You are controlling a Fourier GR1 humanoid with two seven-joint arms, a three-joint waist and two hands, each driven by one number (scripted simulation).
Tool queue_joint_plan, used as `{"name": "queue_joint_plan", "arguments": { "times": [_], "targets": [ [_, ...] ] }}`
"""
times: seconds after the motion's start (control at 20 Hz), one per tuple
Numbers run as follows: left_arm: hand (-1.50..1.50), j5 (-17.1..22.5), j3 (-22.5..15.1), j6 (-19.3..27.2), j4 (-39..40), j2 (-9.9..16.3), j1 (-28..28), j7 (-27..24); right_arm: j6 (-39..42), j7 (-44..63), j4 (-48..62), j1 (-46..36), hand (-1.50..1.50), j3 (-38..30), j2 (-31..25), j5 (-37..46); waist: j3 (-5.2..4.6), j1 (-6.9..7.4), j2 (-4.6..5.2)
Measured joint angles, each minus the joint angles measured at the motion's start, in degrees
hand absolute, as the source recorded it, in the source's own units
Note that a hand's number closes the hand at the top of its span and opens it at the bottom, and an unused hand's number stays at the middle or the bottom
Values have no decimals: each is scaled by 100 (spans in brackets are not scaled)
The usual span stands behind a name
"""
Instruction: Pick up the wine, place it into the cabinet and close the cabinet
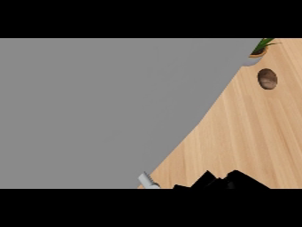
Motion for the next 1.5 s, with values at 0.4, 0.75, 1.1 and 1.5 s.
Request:
{"name": "queue_joint_plan", "arguments": {
  "times": [0.4,0.75,1.1,1.5],
  "targets": [
    [150,1015,1546,-1448,261,791,760,-289,-669,-341,1343,-1181,150,916,207,381,0,79,5],
    [150,1530,2264,-2382,426,1130,1168,-204,-1357,-1116,3168,-2320,150,992,226,540,13,125,29],
    [150,1939,2825,-2928,695,1273,1219,-68,-1627,-2170,5155,-3075,150,635,244,117,8,178,69],
    [150,2205,3220,-3139,917,1336,1100,147,-1395,-3416,6848,-3489,150,446,263,-227,-43,196,-23]
  ]
}}
